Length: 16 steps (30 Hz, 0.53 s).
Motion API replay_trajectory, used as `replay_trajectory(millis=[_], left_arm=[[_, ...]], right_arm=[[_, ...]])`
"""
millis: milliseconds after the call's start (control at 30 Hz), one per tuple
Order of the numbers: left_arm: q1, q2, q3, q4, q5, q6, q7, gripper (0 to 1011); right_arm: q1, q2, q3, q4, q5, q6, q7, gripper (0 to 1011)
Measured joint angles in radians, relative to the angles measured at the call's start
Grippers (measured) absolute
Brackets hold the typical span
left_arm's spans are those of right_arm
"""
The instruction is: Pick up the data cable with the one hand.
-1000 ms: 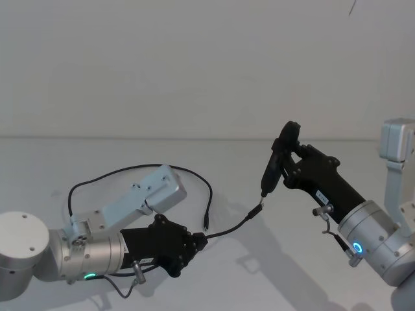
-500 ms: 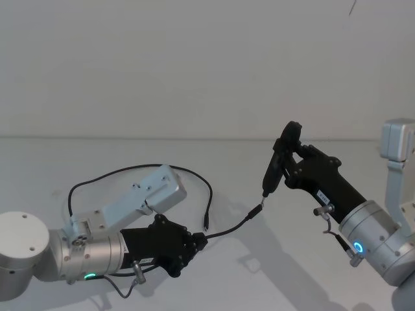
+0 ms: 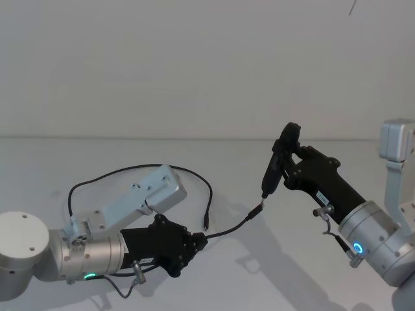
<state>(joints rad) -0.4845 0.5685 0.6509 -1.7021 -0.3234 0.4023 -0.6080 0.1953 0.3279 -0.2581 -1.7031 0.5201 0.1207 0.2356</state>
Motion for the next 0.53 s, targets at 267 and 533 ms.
replay_trajectory(millis=[267, 533], left_arm=[[0.000, 0.000, 0.000, 0.000, 0.000, 0.000, 0.000, 36], [0.000, 0.000, 0.000, 0.000, 0.000, 0.000, 0.000, 36]], right_arm=[[-0.001, 0.001, -0.001, -0.001, 0.001, 0.002, -0.001, 279], [-0.001, 0.001, -0.001, -0.002, 0.002, 0.003, -0.001, 279]])
